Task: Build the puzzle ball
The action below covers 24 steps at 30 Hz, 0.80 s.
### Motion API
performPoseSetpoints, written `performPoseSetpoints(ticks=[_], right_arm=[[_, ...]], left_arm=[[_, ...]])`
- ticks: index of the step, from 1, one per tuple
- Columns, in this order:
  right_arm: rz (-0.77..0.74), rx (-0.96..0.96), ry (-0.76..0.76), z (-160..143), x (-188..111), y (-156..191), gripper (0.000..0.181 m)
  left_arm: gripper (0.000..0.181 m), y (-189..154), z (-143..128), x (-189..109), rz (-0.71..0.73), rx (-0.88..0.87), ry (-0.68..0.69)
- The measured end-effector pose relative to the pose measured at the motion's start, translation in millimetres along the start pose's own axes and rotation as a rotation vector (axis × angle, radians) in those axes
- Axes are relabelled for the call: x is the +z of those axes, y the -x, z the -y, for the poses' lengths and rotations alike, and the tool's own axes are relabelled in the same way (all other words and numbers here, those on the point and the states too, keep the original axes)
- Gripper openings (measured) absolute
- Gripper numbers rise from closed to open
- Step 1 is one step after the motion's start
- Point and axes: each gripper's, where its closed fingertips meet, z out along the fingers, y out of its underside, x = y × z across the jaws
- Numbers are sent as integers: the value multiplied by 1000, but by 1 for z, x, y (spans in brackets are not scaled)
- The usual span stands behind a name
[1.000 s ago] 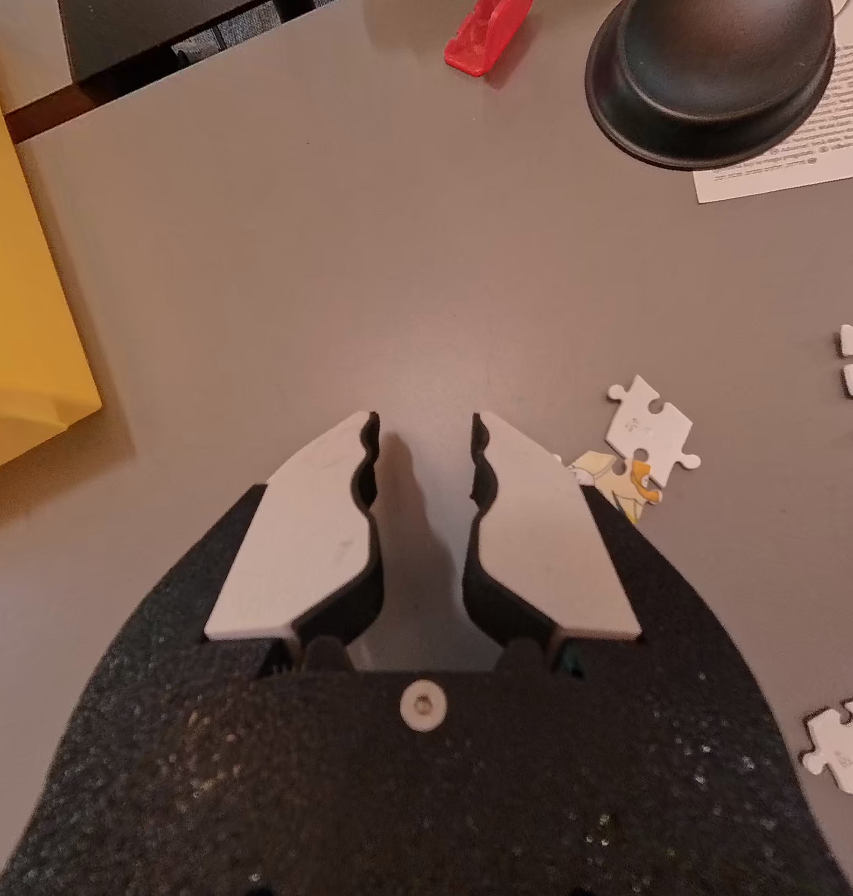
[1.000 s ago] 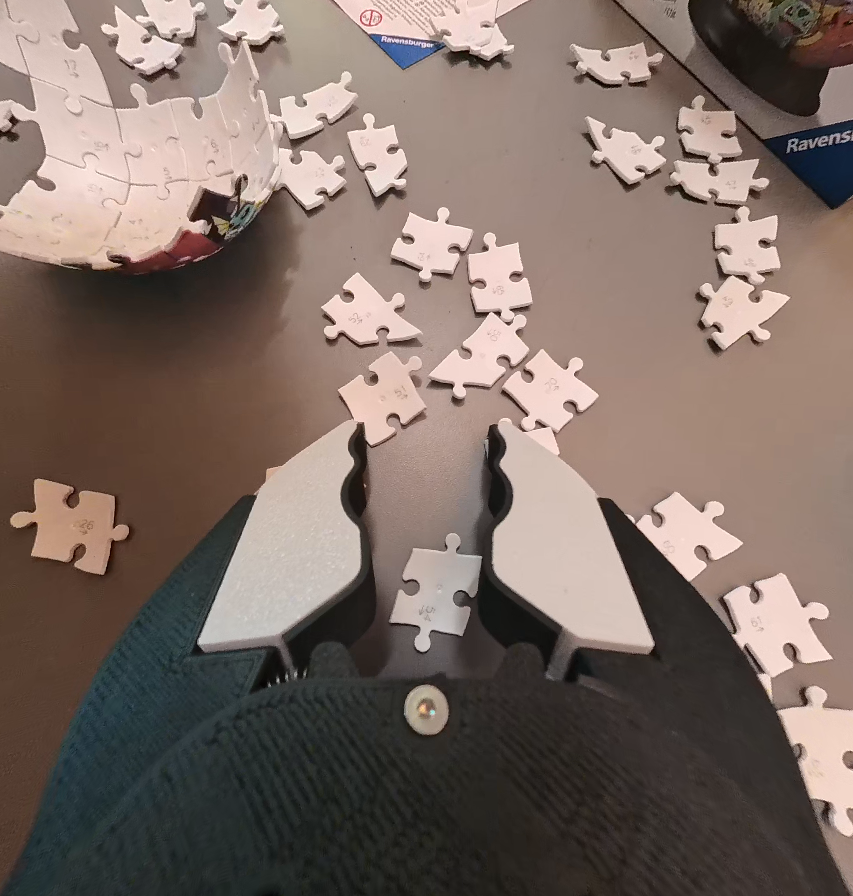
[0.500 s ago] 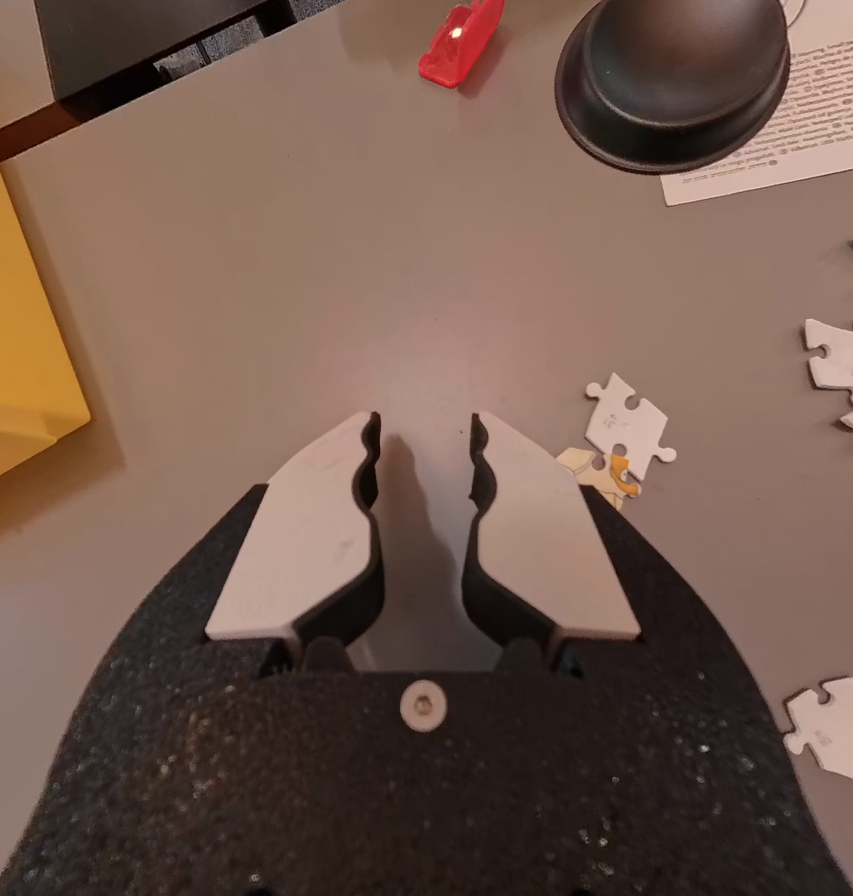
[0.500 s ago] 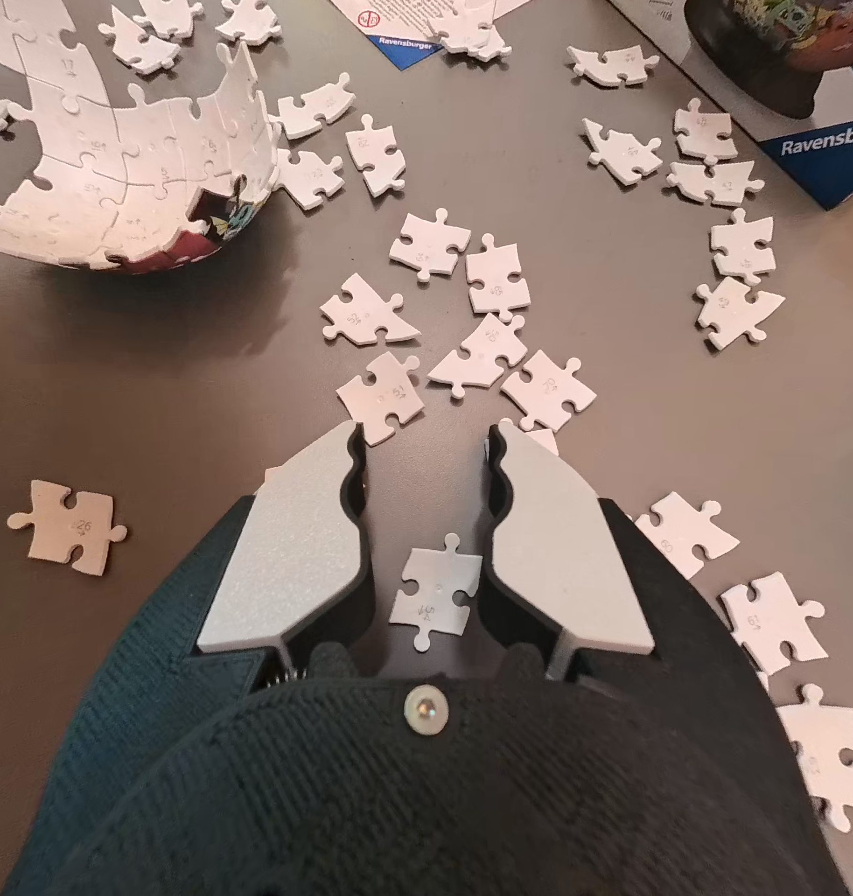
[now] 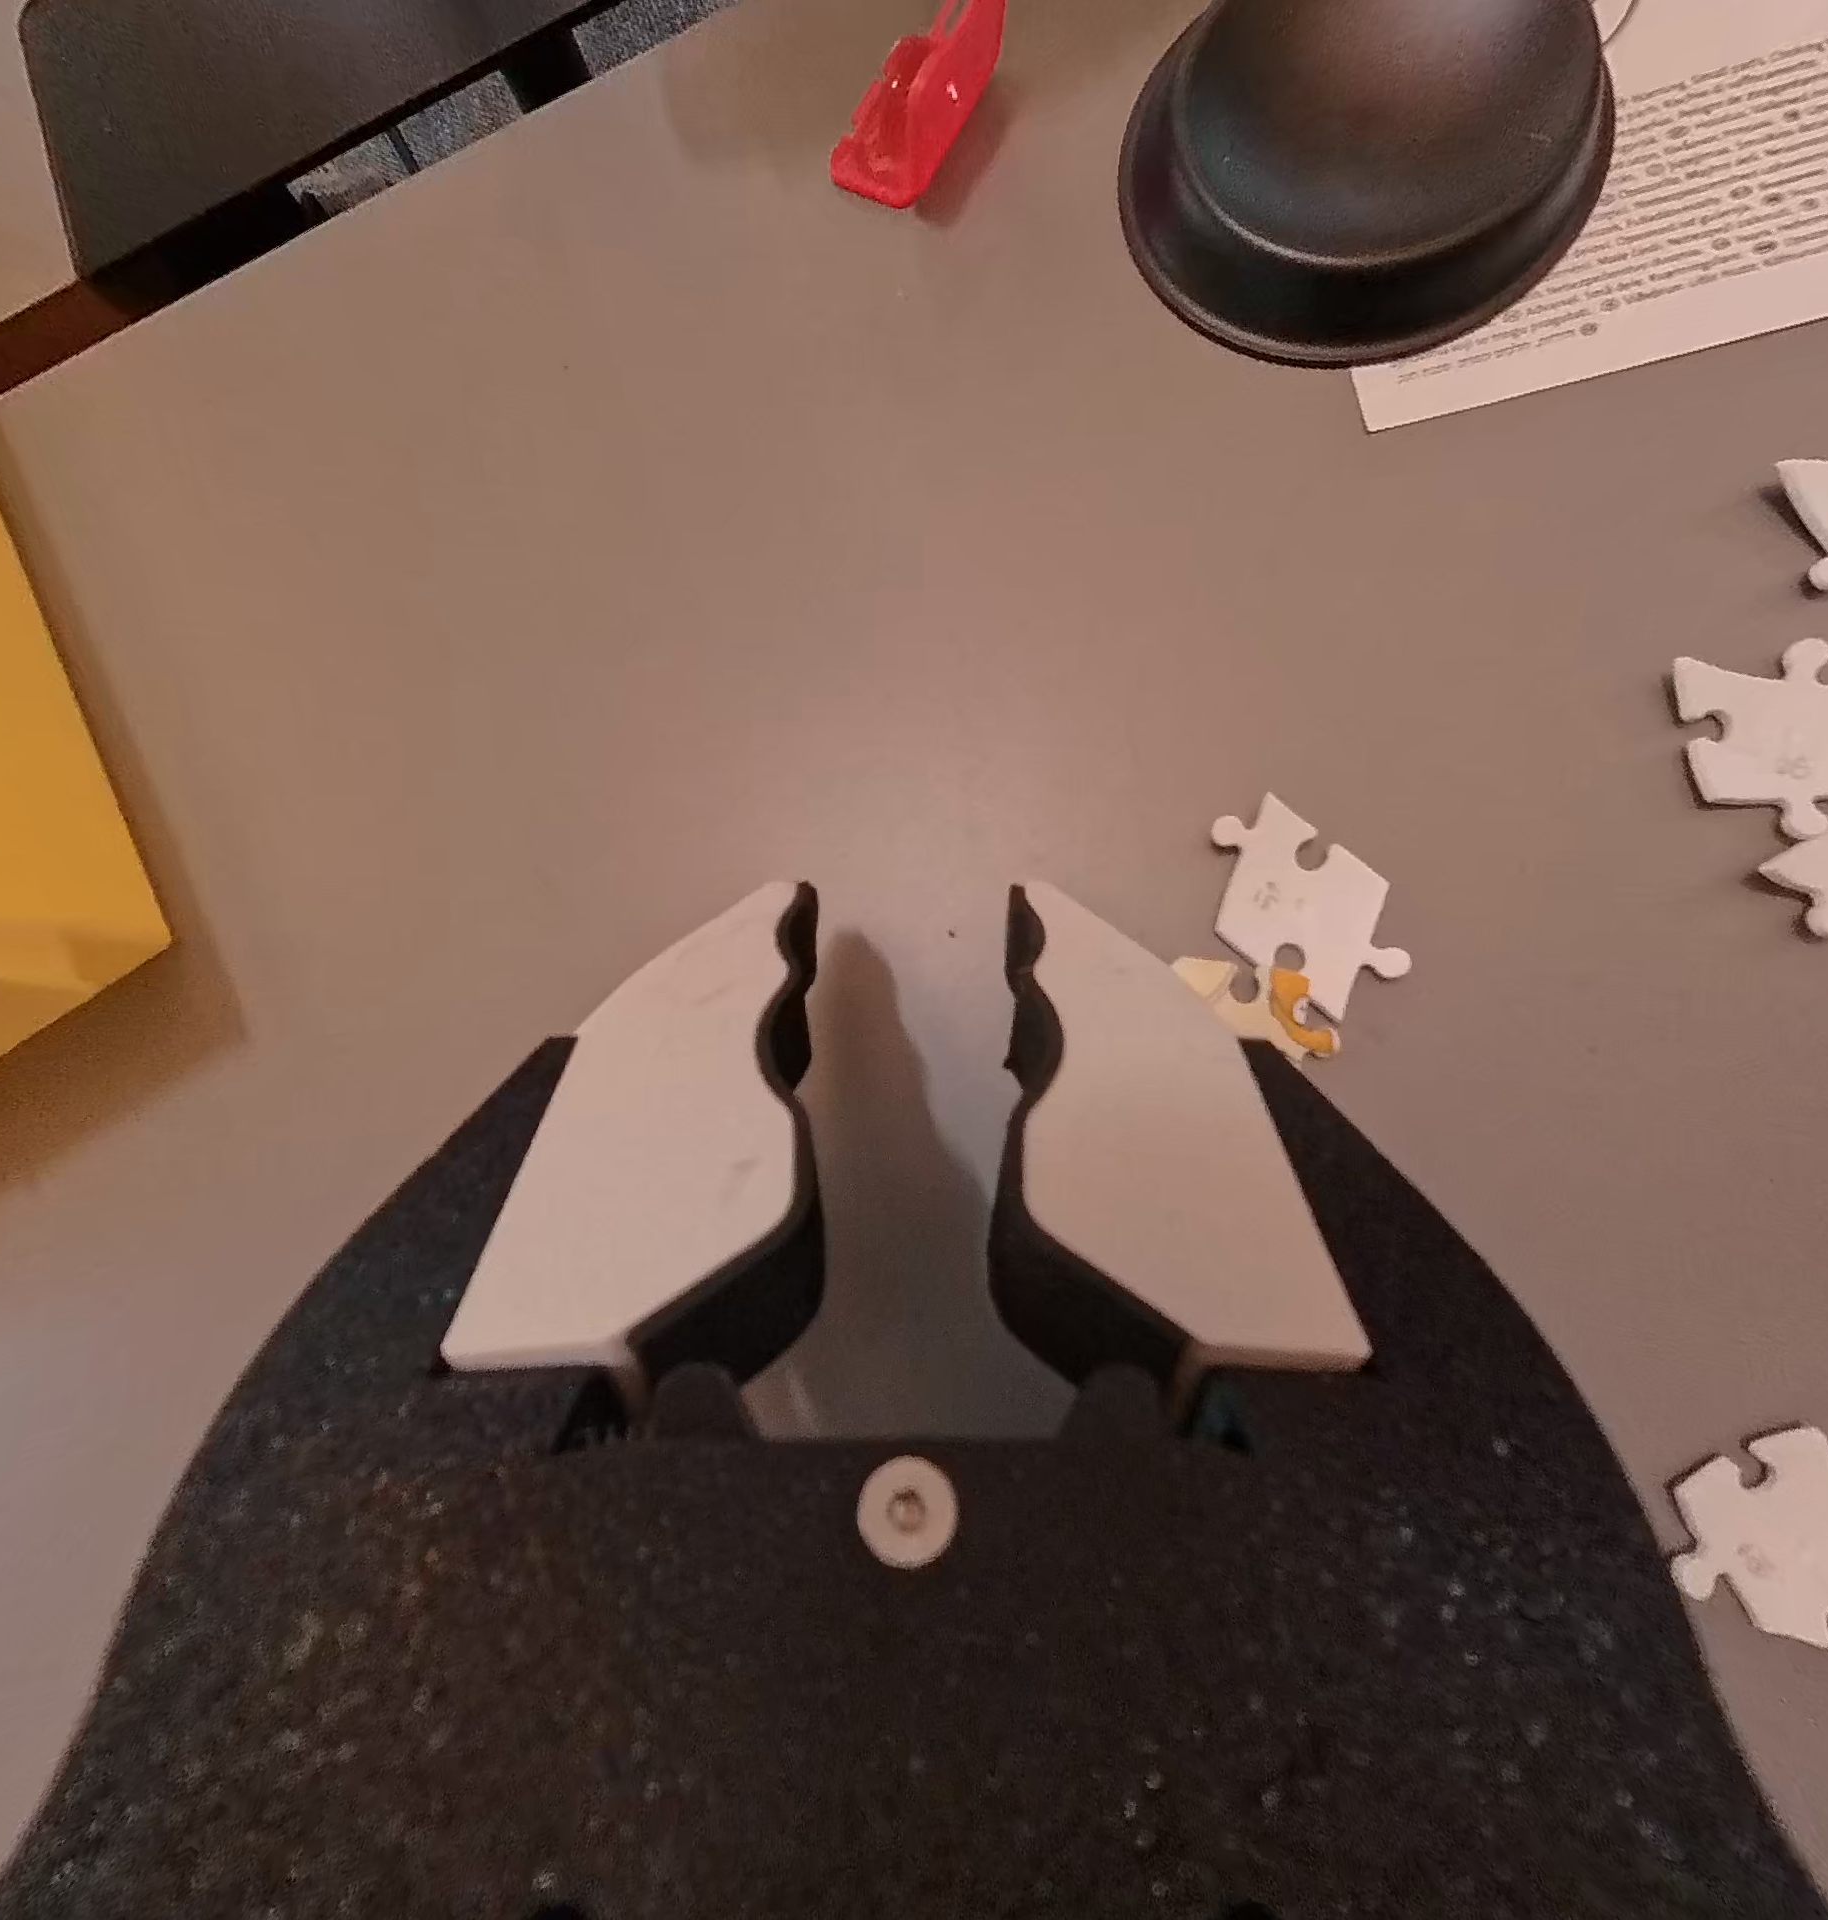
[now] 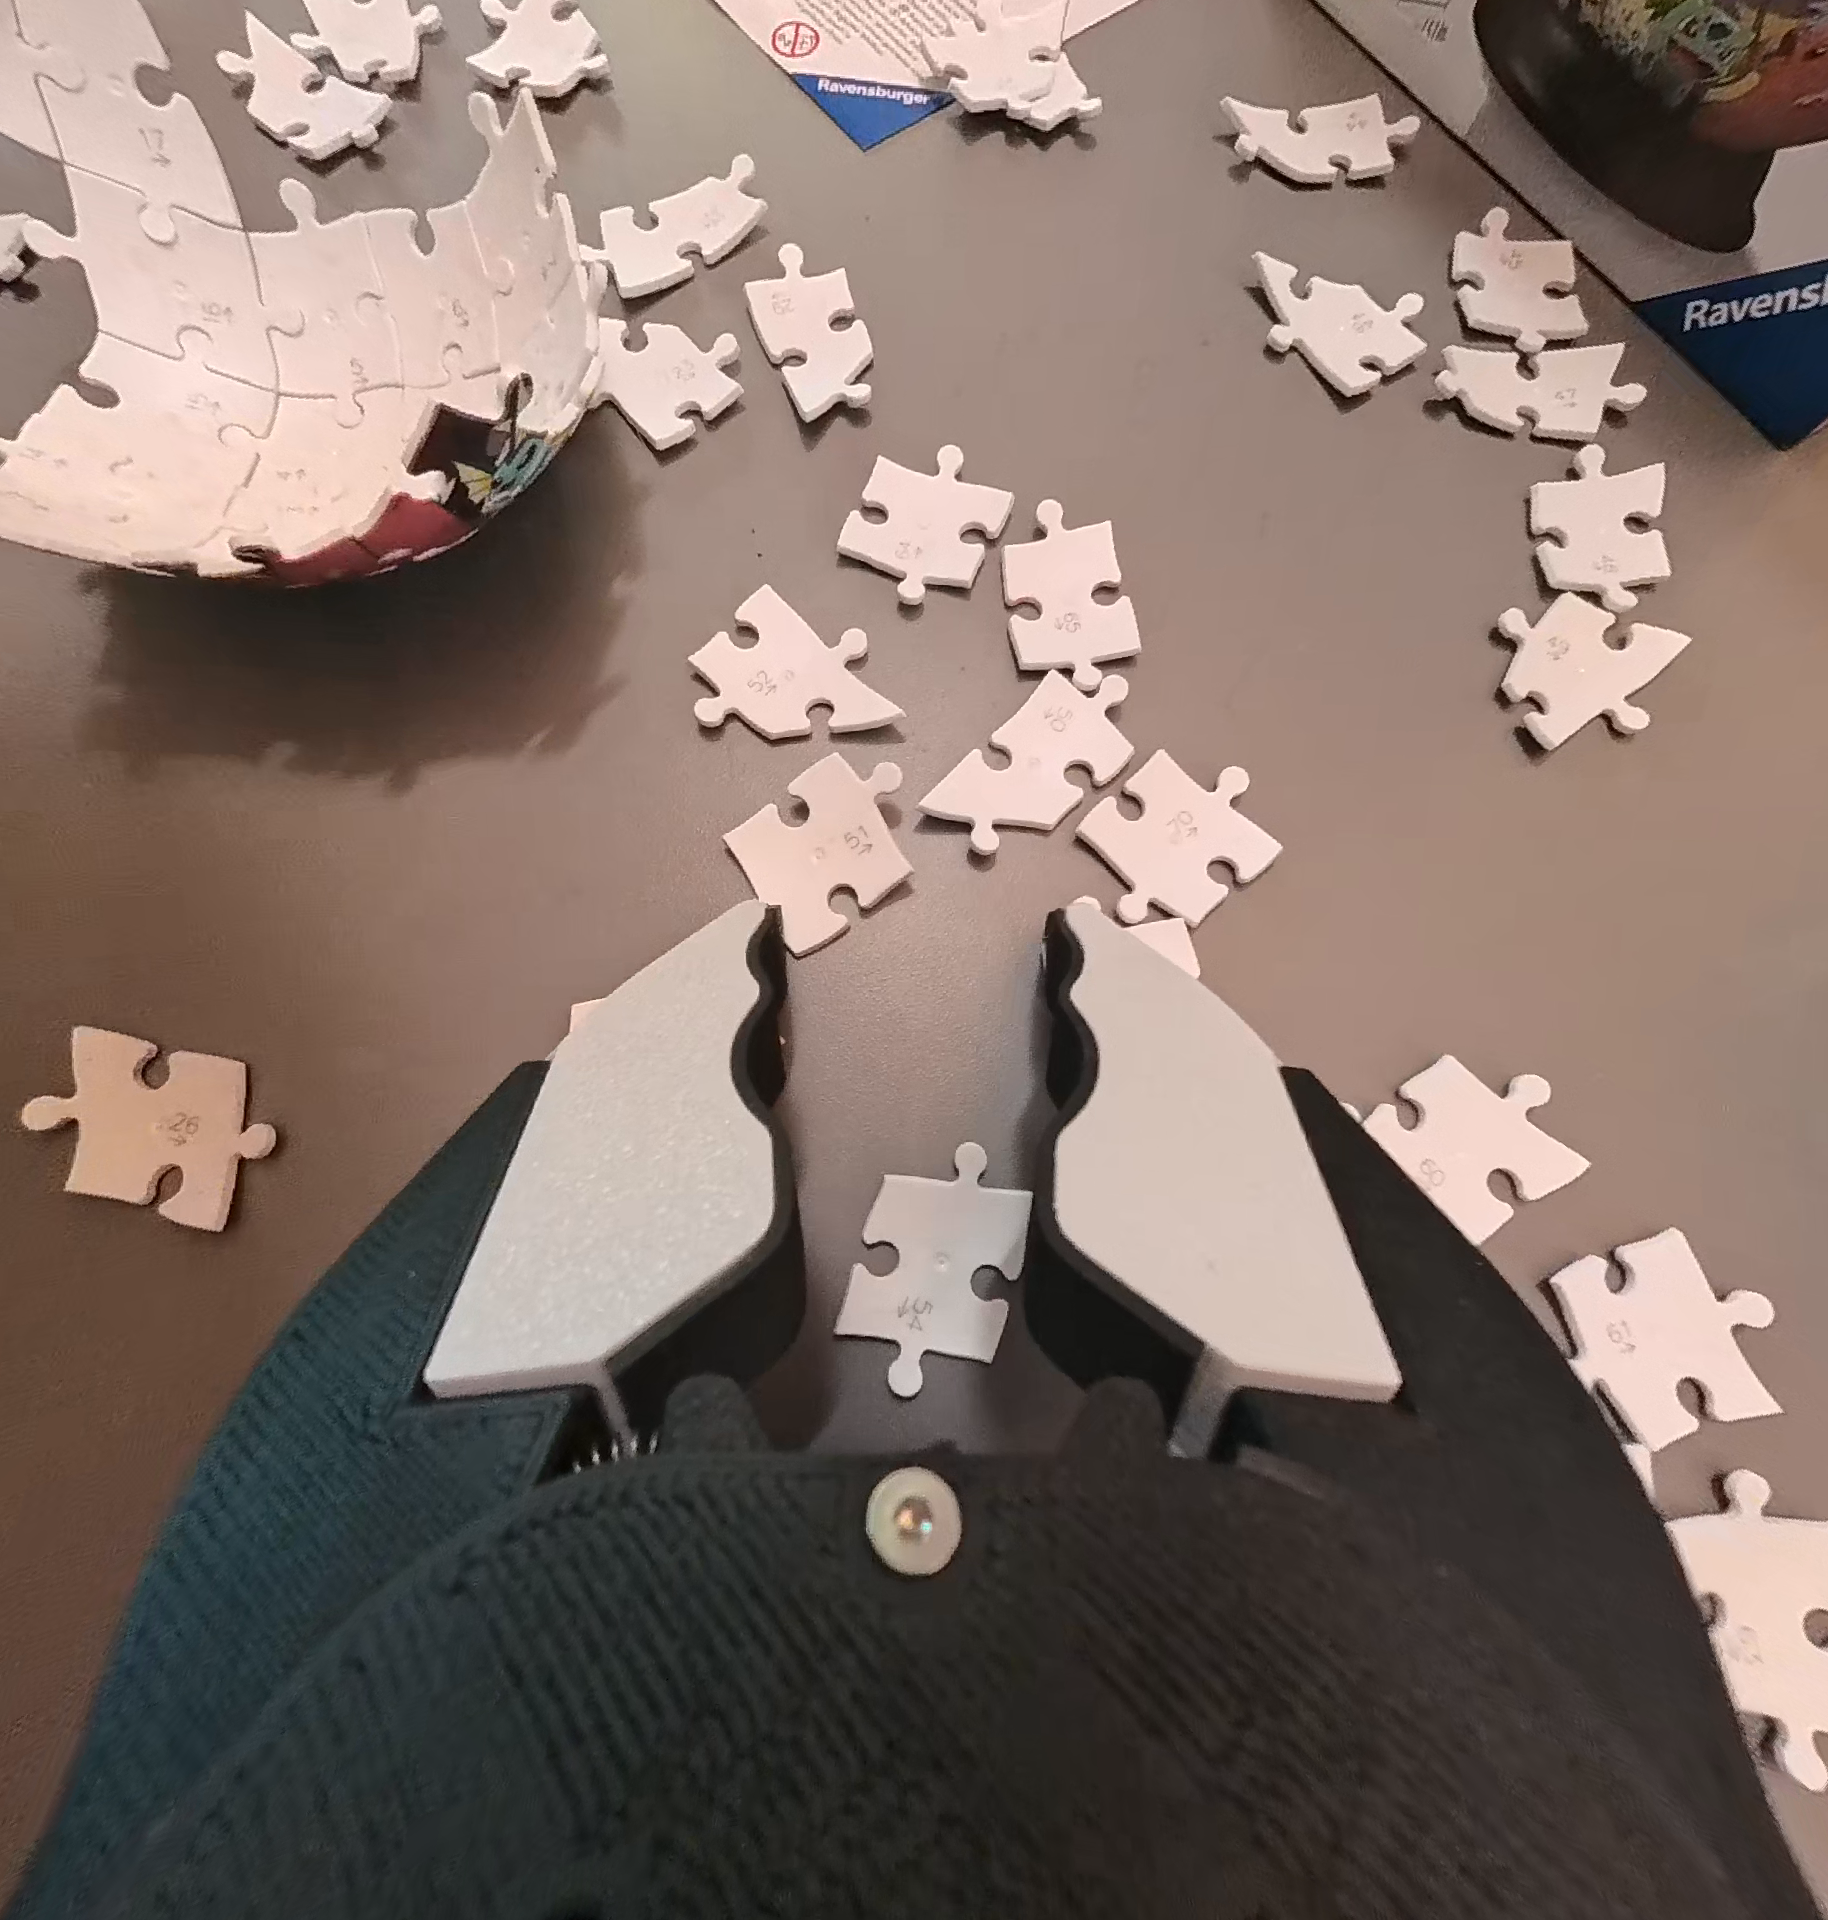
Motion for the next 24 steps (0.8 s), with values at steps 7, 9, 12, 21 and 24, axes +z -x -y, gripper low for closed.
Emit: performPoseSetpoints(ticks=[7, 9, 12, 21, 24], right_arm=[[16, 6, 4, 0, 1, 1, 47], [24, 8, 6, -1, 1, 1, 46], [18, 3, 3, 0, 1, 1, 46], [20, -7, -1, 1, 0, 3, 43], [21, -13, -2, 1, 0, 3, 42]], left_arm=[[33, -3, 3, -5, -36, 9, -19], [34, -4, 2, -7, -64, 0, -8], [36, -3, 7, -12, -79, 14, -36], [36, -28, -1, -25, -276, 125, 68], [40, -38, -6, -30, -278, 287, 118]])
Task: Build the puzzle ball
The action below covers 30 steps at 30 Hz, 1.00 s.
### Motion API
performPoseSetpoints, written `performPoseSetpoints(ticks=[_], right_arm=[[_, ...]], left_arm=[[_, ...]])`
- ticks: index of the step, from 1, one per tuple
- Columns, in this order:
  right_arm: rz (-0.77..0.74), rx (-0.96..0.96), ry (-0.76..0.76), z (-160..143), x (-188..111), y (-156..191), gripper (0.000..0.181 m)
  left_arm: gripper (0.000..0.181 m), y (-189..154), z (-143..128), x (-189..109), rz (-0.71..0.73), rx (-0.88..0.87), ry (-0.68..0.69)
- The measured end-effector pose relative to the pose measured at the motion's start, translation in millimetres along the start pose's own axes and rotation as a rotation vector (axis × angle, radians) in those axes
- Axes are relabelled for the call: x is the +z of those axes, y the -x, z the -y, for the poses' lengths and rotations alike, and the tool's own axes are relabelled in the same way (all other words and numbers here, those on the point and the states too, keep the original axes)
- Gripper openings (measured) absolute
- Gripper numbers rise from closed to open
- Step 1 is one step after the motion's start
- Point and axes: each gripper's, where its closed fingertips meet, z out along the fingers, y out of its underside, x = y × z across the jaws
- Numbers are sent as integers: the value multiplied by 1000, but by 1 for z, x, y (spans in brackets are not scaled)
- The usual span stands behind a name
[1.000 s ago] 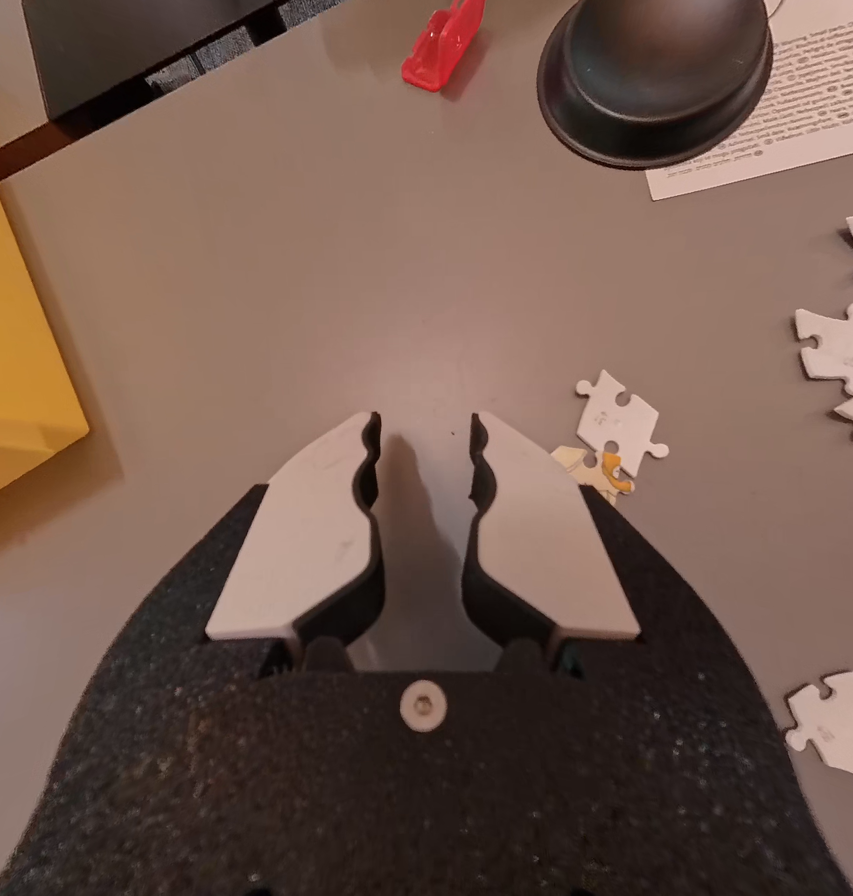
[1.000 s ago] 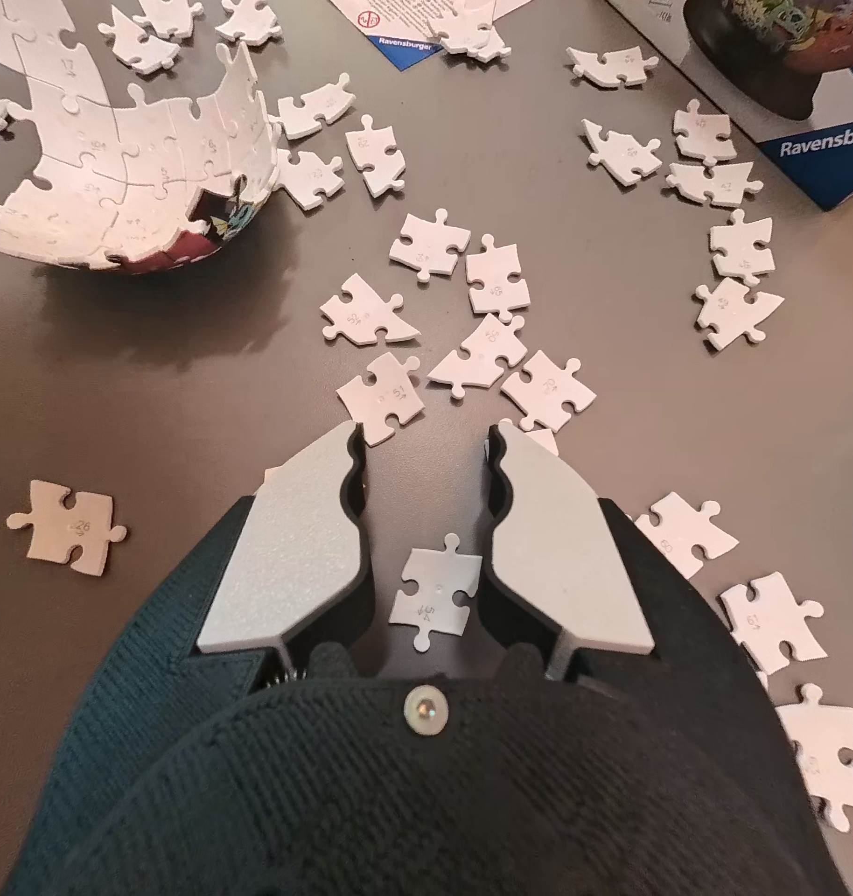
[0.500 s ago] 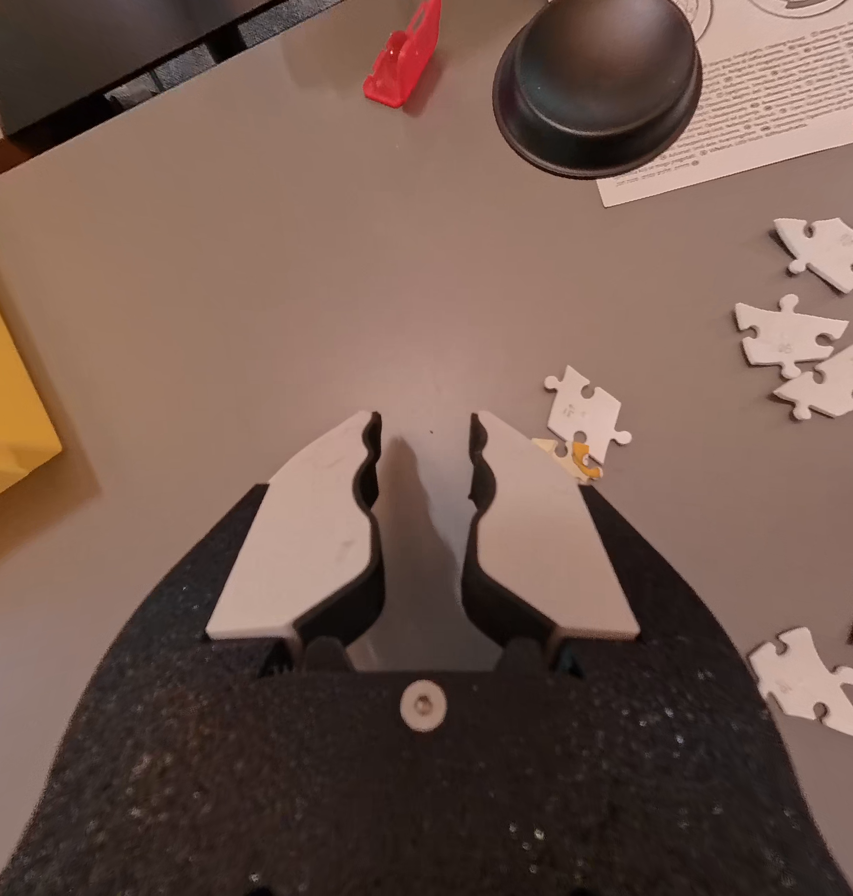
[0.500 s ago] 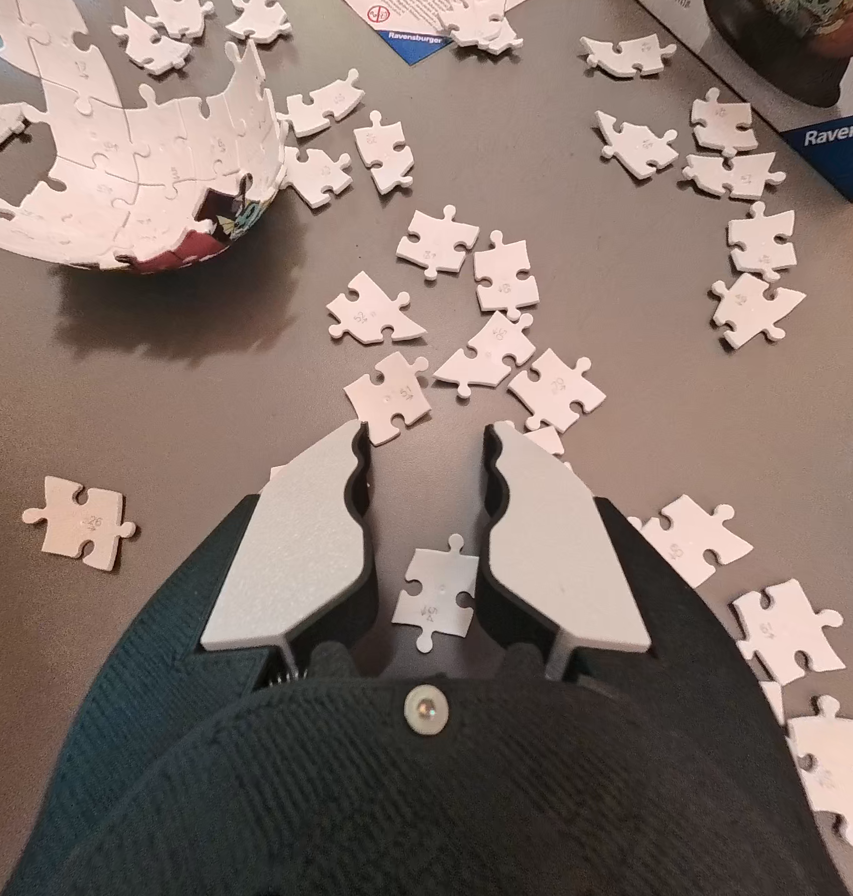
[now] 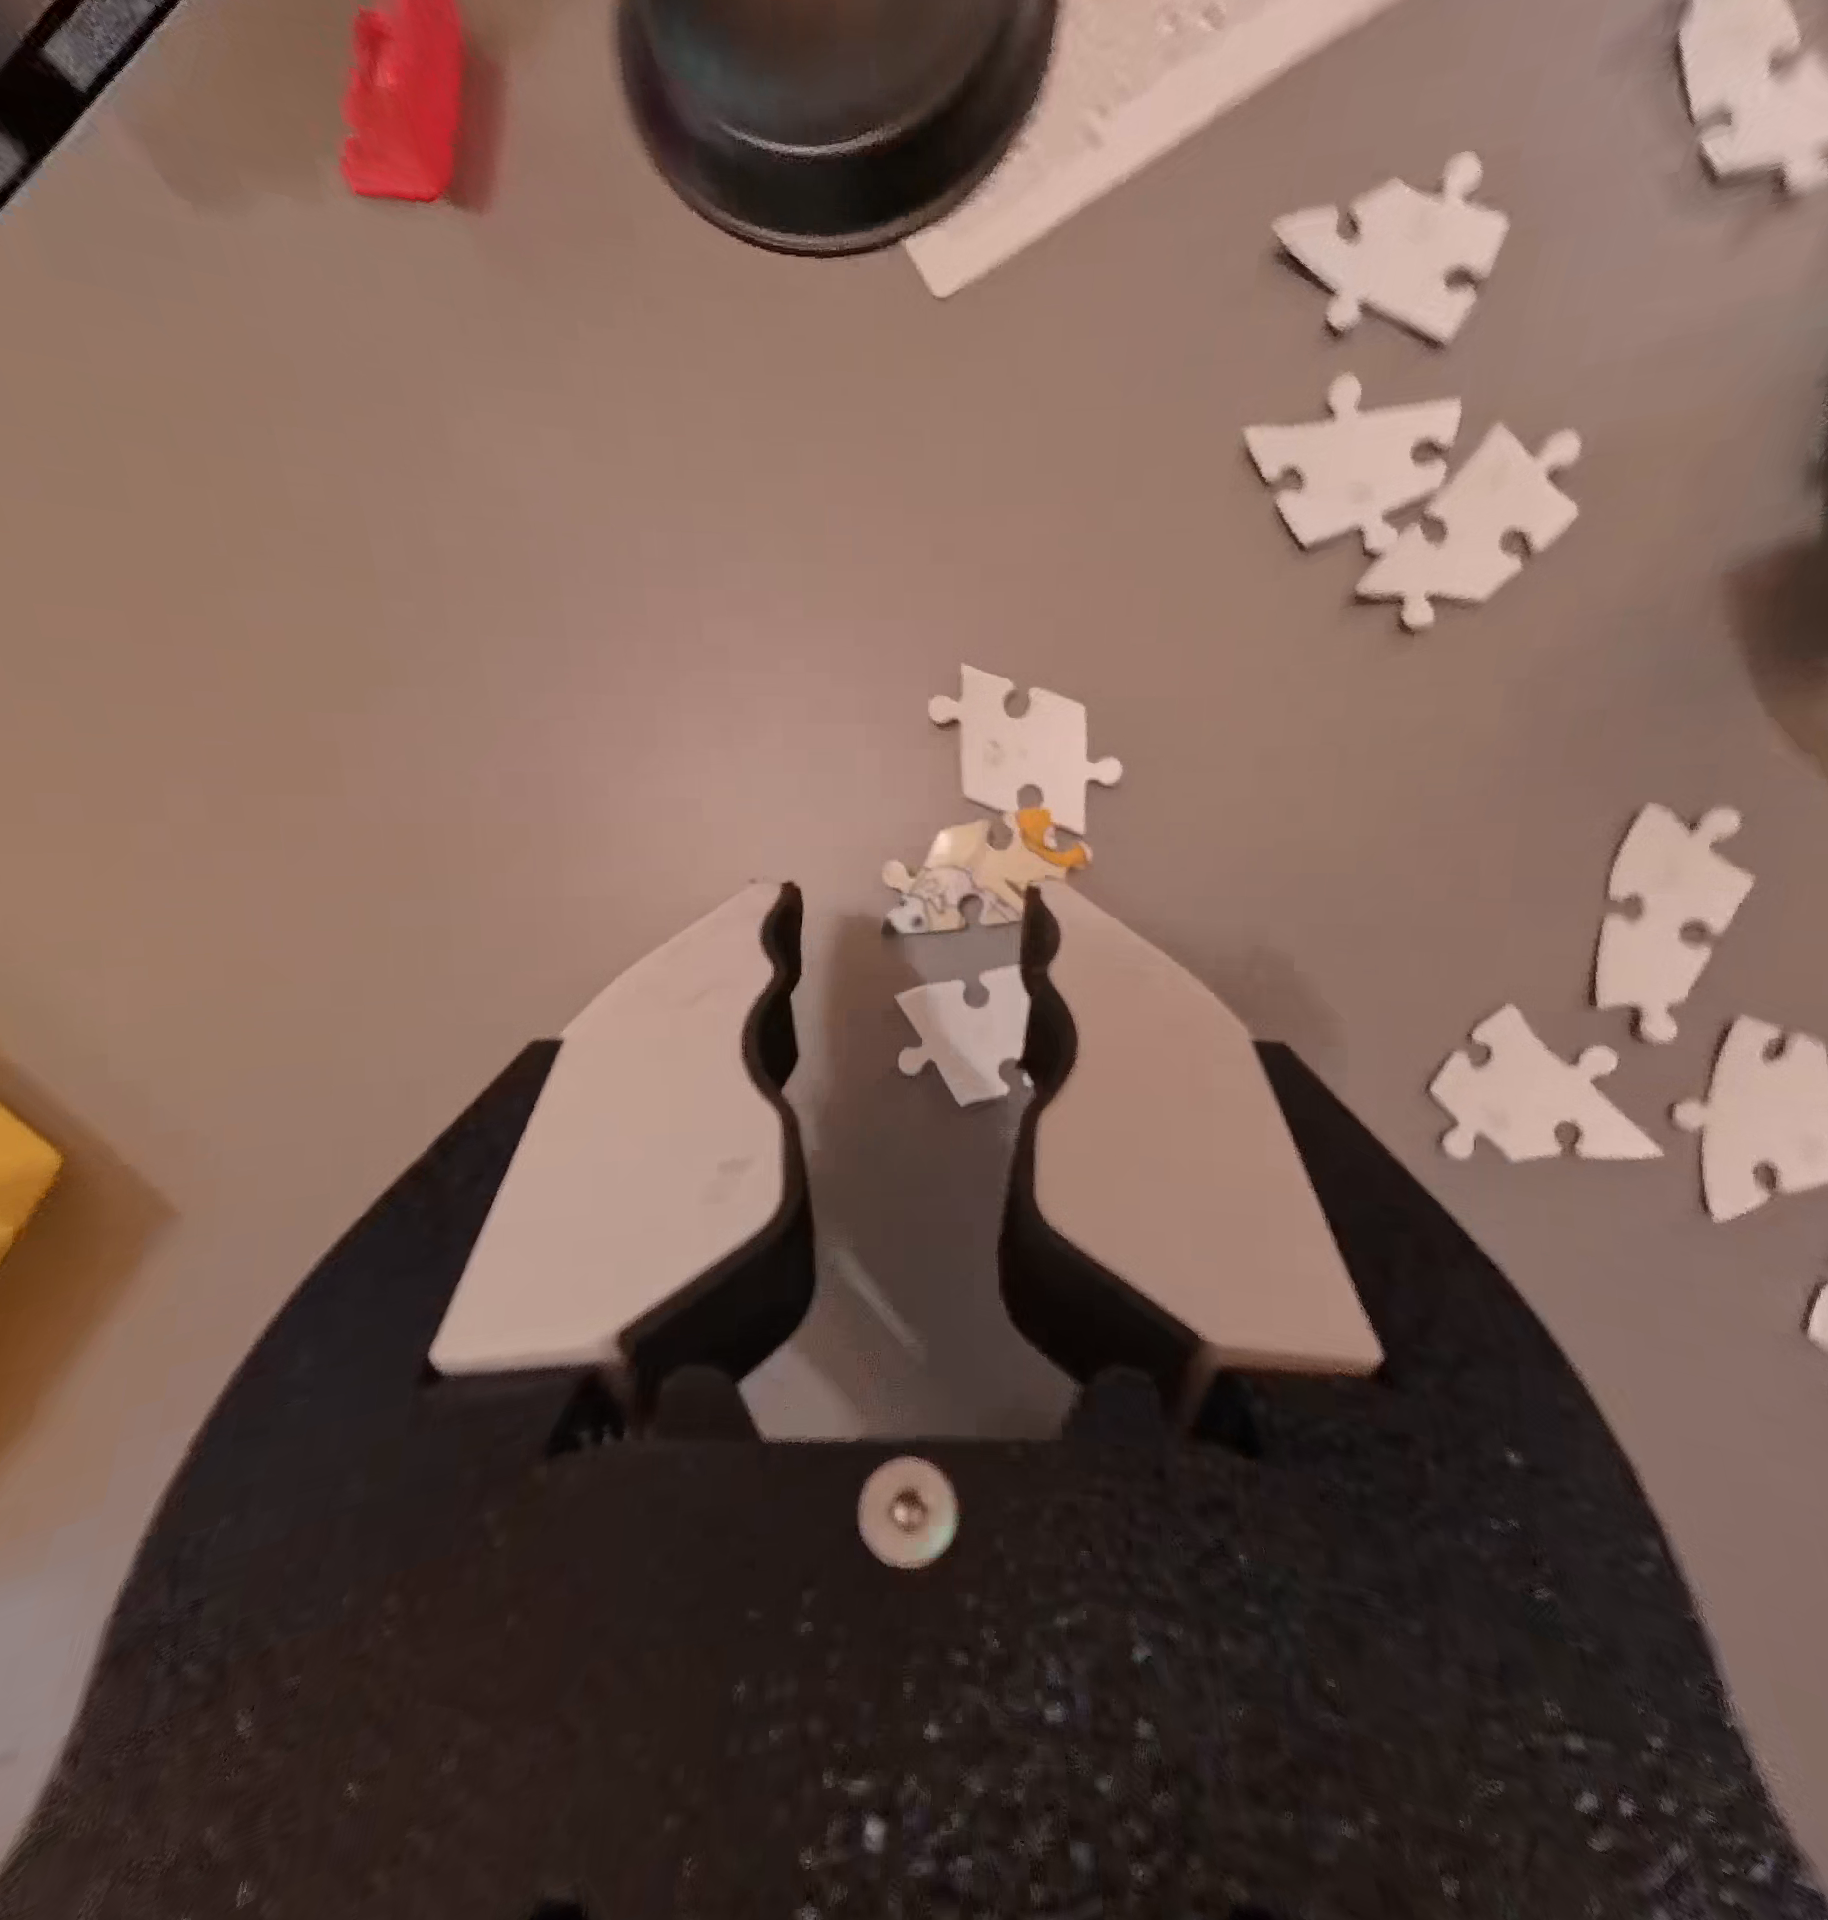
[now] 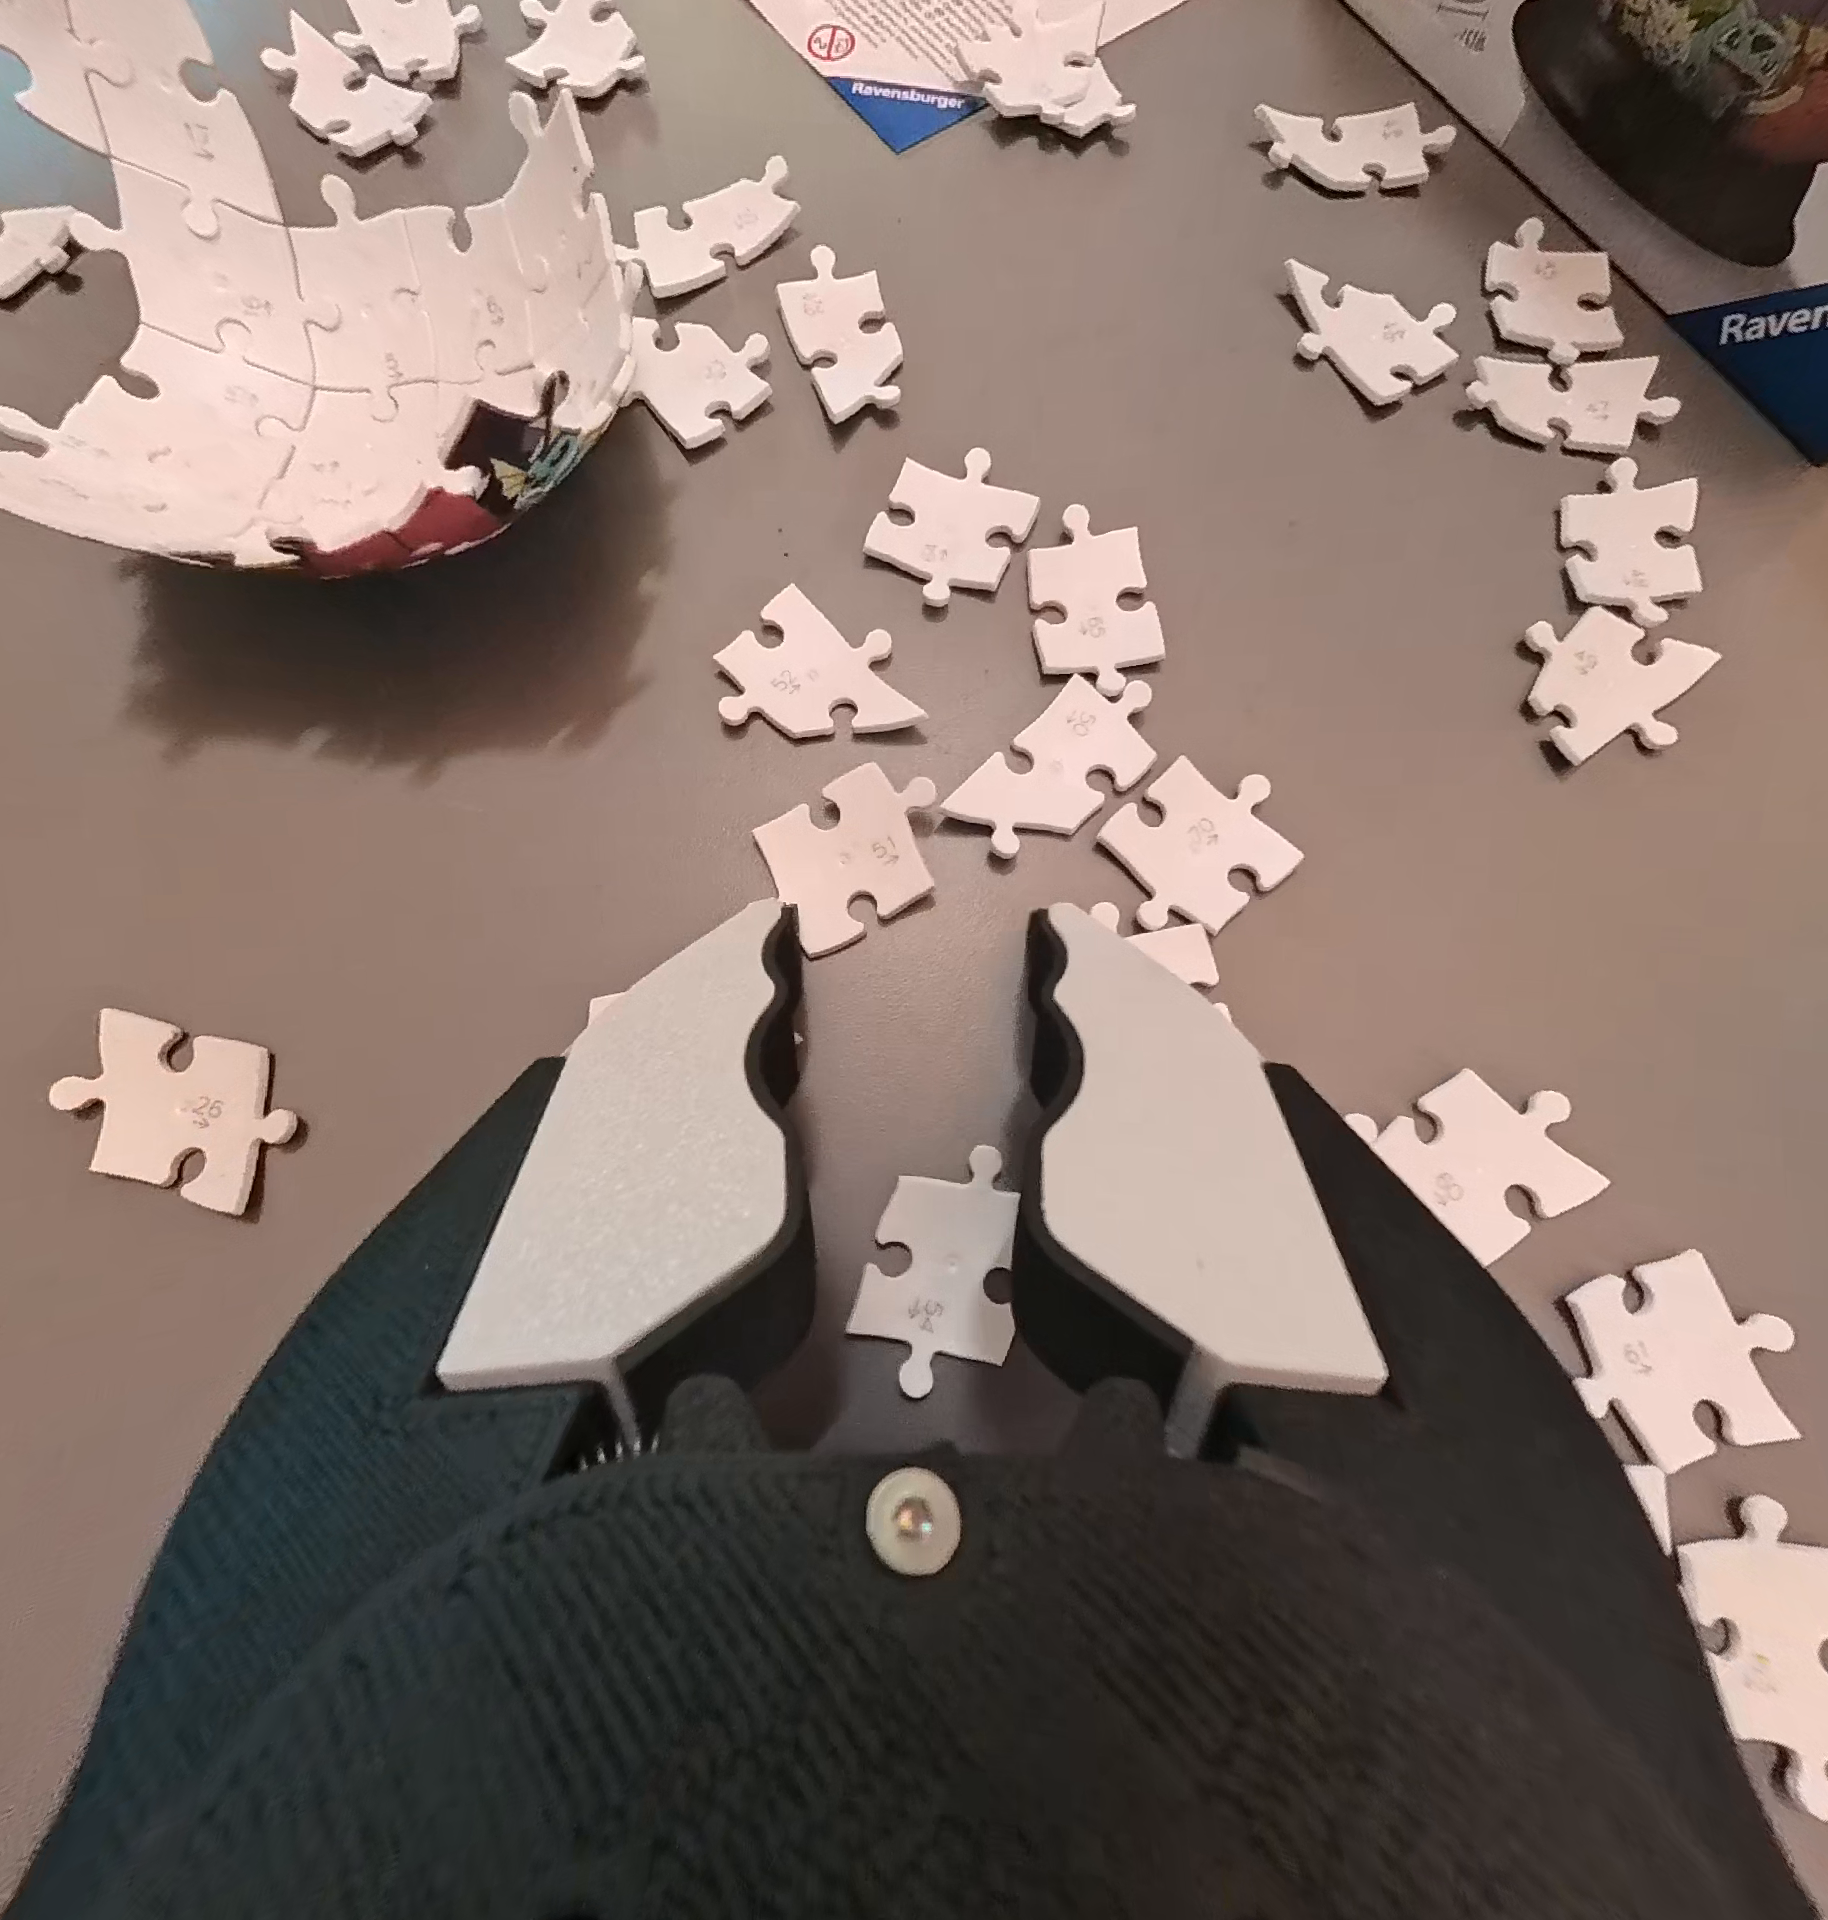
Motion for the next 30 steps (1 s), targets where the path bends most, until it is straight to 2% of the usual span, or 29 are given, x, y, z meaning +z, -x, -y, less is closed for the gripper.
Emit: performPoseSetpoints(ticks=[4, 8, 12, 16, 19, 22, 26, 30], right_arm=[[7, -3, 0, 0, 0, 1, 41], [9, -11, -2, 0, 0, 2, 39], [6, -21, -6, 1, -1, 3, 38], [8, -21, -6, 1, -1, 3, 38], [9, -20, -5, 0, -1, 3, 38], [13, -16, -3, 0, 0, 3, 38], [17, -7, 1, 0, 0, 3, 39], [16, -6, 1, 0, 0, 2, 39]], left_arm=[[41, -17, 3, 4, -38, 185, 59], [39, -15, -4, 12, -8, 319, 178], [38, -16, -12, 23, -64, 280, 267], [36, -15, -12, 25, -78, 166, 263], [32, -17, -14, 23, -49, 172, 250], [26, -19, -12, 20, -28, 161, 194], [3, -19, 6, -4, -41, 16, -19], [1, -24, 8, -23, -139, -90, -154]])
